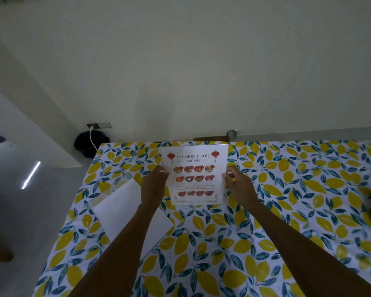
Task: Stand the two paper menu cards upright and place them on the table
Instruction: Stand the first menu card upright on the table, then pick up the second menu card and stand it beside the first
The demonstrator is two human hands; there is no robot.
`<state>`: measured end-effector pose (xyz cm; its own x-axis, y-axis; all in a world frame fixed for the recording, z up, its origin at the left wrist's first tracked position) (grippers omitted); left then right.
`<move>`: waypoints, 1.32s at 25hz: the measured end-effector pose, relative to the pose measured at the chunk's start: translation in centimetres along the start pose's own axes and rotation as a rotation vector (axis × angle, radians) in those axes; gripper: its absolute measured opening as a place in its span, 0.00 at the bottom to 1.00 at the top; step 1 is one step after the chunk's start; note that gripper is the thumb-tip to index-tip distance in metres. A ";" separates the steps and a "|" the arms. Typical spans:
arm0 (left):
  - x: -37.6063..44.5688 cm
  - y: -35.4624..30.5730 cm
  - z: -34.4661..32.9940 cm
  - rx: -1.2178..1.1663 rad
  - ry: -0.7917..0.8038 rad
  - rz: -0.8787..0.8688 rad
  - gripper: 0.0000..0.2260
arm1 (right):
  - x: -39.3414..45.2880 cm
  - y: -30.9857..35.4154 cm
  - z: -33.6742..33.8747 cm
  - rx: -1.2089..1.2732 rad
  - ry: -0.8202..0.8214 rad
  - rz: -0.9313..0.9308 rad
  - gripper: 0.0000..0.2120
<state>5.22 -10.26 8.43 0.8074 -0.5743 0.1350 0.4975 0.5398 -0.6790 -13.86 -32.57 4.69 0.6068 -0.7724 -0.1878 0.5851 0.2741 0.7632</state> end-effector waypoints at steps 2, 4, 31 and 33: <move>-0.1 0.2 0.0 0.010 0.016 0.011 0.09 | -0.2 0.2 0.0 0.003 0.000 -0.025 0.05; -0.3 0.3 0.1 0.064 0.059 -0.004 0.10 | -0.5 0.4 -0.1 -0.001 -0.015 -0.049 0.08; -15.8 21.6 8.5 0.076 0.097 0.528 0.21 | -8.9 8.8 -26.3 -0.472 0.532 0.211 0.18; -15.3 22.7 7.9 0.039 0.121 0.548 0.23 | -8.5 8.4 -27.6 -0.500 0.503 0.146 0.19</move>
<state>6.66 15.67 -3.32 0.9100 -0.2687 -0.3157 0.0284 0.8000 -0.5993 0.76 -7.88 -4.38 0.8012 -0.3839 -0.4590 0.5823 0.6765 0.4508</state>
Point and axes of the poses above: each hand's wrist, its own x-axis towards the middle knuckle, its own z-axis out of the back of the hand, y = z × x, the point moved 5 cm from there along x, towards the middle knuckle, and after that the axes turned 12 degrees about -z, right-handed, at the moved point
